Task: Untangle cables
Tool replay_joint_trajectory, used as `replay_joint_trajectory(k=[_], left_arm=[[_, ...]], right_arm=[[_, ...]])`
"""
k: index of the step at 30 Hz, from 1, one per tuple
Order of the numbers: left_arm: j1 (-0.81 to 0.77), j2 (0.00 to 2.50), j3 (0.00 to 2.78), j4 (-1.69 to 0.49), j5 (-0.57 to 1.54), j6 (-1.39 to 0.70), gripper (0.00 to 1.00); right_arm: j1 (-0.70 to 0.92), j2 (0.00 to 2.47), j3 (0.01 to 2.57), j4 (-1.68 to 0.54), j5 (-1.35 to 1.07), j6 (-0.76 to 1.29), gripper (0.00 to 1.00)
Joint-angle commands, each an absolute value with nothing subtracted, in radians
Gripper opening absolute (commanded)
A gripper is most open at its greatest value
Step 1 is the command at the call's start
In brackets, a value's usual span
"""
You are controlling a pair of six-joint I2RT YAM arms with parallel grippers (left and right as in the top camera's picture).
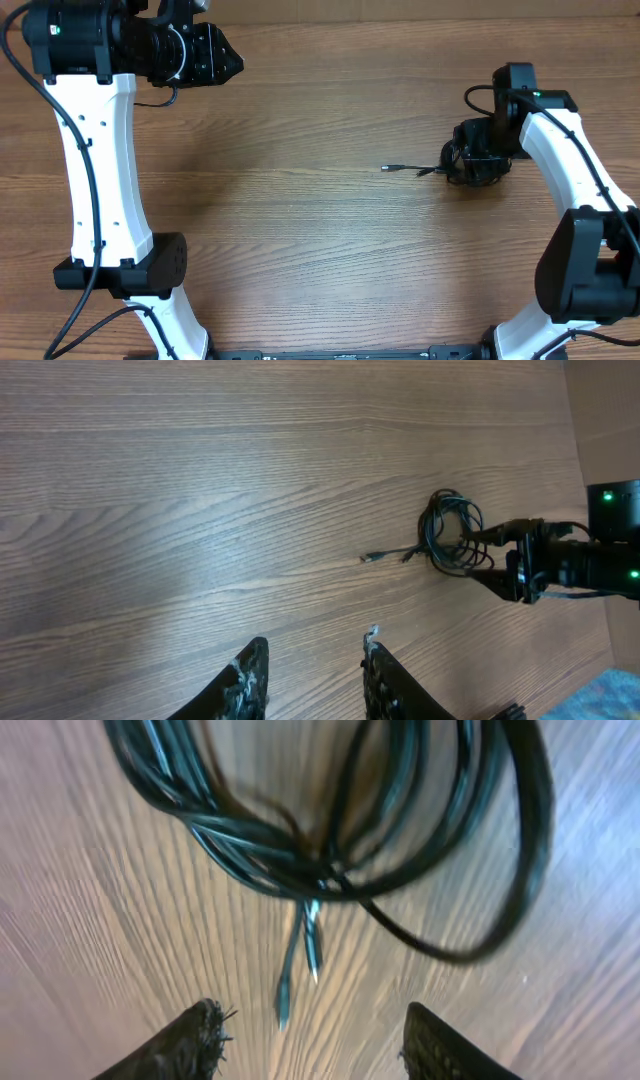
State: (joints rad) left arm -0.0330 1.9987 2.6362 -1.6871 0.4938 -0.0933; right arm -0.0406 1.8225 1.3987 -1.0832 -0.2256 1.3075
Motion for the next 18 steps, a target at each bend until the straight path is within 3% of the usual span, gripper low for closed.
replay_joint_trajectory(k=[1, 6, 14, 18], left_arm=[[-0.041, 1.972, 2.64, -1.689, 0.488, -0.063, 0.31], [-0.041, 1.972, 2.64, -1.689, 0.487, -0.062, 0.31], [-0.041, 1.972, 2.64, -1.689, 0.488, -0.059, 0.31], [-0.041, 1.972, 2.64, -1.689, 0.488, -0.059, 0.3]], right_arm=[[-0.069, 1.795, 1.405, -1.11, -0.331, 1.361, 0.57], [-0.11, 1.752, 1.405, -1.182, -0.32, 1.357, 0.6], [-0.132, 1.695, 1.401, -1.207, -0.025, 1.302, 0.66], [-0.13, 1.699, 1.372, -1.191, 0.01, 1.301, 0.66]])
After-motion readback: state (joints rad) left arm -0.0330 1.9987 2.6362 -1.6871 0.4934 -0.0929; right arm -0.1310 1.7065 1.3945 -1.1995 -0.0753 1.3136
